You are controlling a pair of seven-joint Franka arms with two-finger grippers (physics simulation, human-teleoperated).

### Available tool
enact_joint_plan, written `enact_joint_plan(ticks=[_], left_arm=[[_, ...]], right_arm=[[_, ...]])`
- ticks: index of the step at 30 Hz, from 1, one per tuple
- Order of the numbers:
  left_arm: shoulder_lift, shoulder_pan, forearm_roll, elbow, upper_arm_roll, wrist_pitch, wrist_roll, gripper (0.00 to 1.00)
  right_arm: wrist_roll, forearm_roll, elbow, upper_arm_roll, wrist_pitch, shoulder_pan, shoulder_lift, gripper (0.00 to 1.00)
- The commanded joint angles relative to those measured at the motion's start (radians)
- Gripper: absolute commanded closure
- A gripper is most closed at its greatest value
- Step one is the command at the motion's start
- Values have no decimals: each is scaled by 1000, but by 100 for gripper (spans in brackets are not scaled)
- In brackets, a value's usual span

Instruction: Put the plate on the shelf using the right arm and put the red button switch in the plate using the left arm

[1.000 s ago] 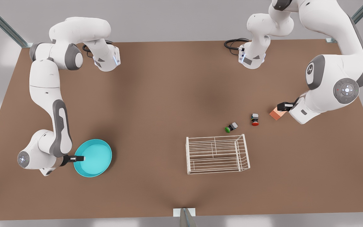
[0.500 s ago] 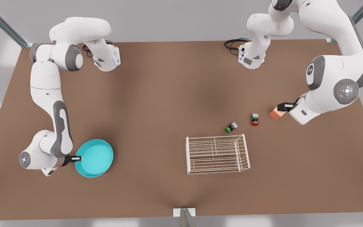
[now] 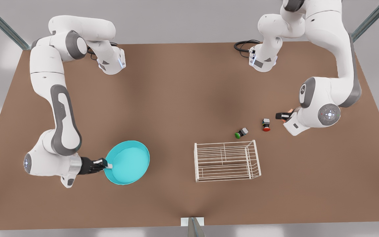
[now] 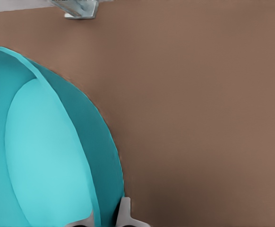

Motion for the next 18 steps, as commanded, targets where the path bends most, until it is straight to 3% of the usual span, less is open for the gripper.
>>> enact_joint_plan(ticks=[1,5,11,18], left_arm=[[0,-15,0,-67,-1,222,-2,0],[6,-26,-2,-303,0,455,-5,0],[61,-17,-3,-455,0,722,-79,0],[77,-15,-3,-547,0,814,-79,0]], right_arm=[[-103,7,6,58,-23,3,-7,79],[287,-1,28,138,-25,35,-9,79],[764,-14,124,124,8,227,10,79],[927,-17,256,61,146,415,105,79]])
